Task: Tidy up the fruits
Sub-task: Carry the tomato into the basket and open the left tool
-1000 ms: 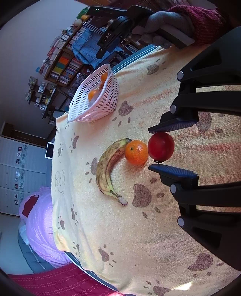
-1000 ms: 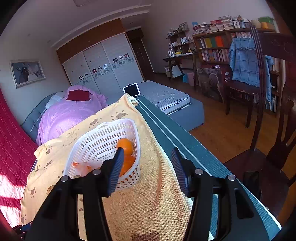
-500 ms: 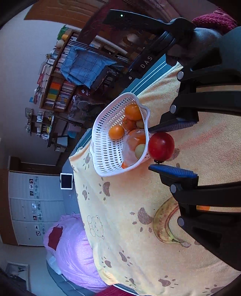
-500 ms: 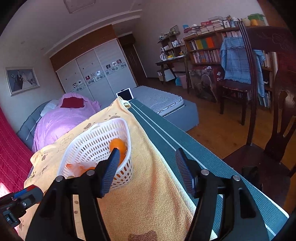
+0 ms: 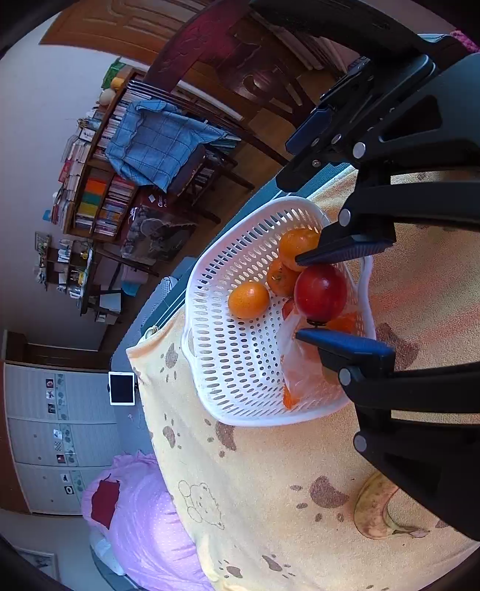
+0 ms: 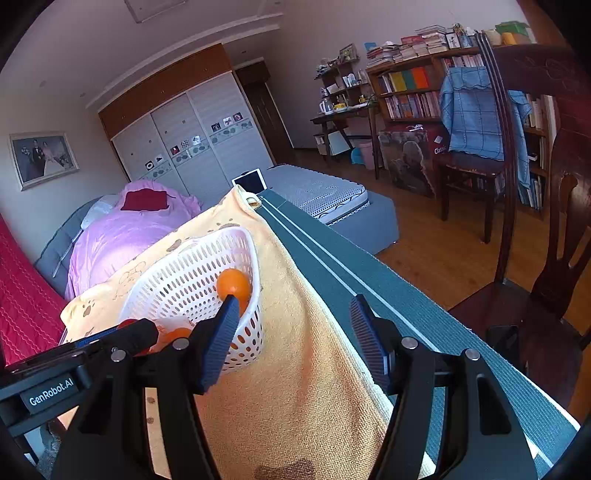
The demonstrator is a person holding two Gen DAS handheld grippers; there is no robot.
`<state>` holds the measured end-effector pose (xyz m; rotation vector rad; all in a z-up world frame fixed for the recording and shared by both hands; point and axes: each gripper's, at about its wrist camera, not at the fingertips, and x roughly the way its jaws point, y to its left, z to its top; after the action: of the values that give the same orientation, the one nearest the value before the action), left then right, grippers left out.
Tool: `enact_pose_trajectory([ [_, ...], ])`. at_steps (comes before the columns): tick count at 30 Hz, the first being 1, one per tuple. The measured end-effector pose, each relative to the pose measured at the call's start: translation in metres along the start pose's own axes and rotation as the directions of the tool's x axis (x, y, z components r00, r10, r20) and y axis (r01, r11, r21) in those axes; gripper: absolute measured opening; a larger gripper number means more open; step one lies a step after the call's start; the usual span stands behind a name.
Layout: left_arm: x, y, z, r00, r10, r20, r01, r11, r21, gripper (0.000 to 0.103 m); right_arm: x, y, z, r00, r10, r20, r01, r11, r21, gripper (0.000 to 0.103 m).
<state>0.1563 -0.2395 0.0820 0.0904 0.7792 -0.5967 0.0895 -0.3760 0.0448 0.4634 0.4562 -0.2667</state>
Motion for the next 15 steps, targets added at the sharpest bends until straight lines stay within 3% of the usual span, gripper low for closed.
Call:
enact_pose_trajectory([
  [6, 0.009, 0.006, -0.002, 1.000, -0.002, -0.018, 0.002, 1.000, -0.022, 0.036, 0.000, 0.003, 0.000, 1.000, 0.003, -0.004, -0.003, 1.000, -0.013, 0.064],
  [15, -0.010, 0.025, -0.004, 0.999, 0.029, 0.013, -0.028, 0.997, -0.071, 0.036, 0.000, 0.005, -0.002, 1.000, 0.004, -0.004, -0.004, 1.000, -0.019, 0.064],
])
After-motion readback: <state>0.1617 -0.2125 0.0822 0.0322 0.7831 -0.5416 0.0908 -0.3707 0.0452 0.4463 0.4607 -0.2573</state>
